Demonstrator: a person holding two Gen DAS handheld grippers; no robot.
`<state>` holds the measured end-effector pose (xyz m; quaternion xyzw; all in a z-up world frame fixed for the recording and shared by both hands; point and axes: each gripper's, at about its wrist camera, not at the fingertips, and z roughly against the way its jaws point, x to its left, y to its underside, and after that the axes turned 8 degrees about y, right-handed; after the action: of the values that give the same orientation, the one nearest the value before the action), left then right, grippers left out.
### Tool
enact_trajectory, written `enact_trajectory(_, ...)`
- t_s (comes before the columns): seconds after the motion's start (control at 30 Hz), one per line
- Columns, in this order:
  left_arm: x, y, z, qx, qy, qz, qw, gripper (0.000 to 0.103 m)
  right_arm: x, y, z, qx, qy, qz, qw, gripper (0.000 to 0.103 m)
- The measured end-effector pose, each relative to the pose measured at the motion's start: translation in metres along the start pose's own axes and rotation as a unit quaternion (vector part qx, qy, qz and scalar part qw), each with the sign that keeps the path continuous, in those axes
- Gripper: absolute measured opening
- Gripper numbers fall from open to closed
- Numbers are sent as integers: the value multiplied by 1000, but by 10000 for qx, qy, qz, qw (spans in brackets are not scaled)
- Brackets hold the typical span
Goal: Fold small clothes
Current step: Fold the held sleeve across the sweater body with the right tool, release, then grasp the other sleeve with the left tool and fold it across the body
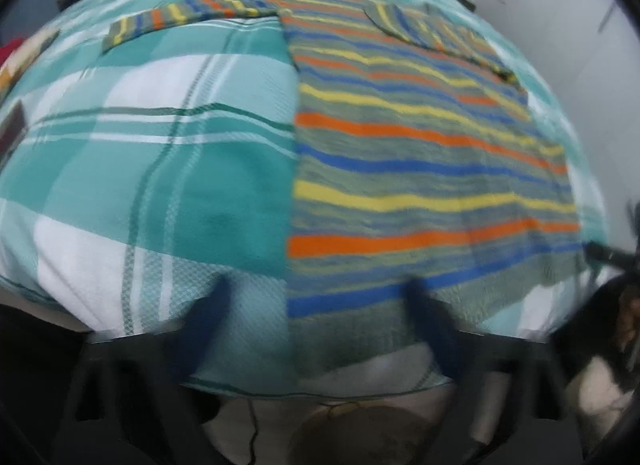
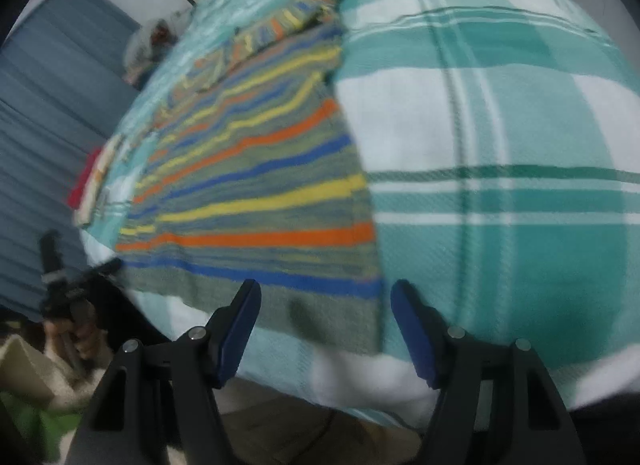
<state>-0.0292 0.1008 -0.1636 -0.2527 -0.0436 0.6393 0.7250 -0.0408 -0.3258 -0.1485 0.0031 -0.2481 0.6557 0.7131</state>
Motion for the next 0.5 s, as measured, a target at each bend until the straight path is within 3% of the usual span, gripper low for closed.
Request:
enact_trajectory(0.03,-4,1,1,-1,-25,-100,9999,40,1,0,-4,41,-30,28,10000,41)
enact_trajectory(0.07,-7,1,3,-2,66,-146,9999,4,3,-1,-9,111,34,116,9999,8)
enact_trajectory(0.2,2,1,18,49,275,-28,9996,3,11,1,-6,173,21,208,9996,6)
enact_trajectory(0.4,7,17,38,110,32,-406,9991,3,43,18,24,189,152,550,9982,6)
enact_trajectory(0.5,15,18,20,259,-52,-211,9994,3,51,26,15,283,417,646,9966,6)
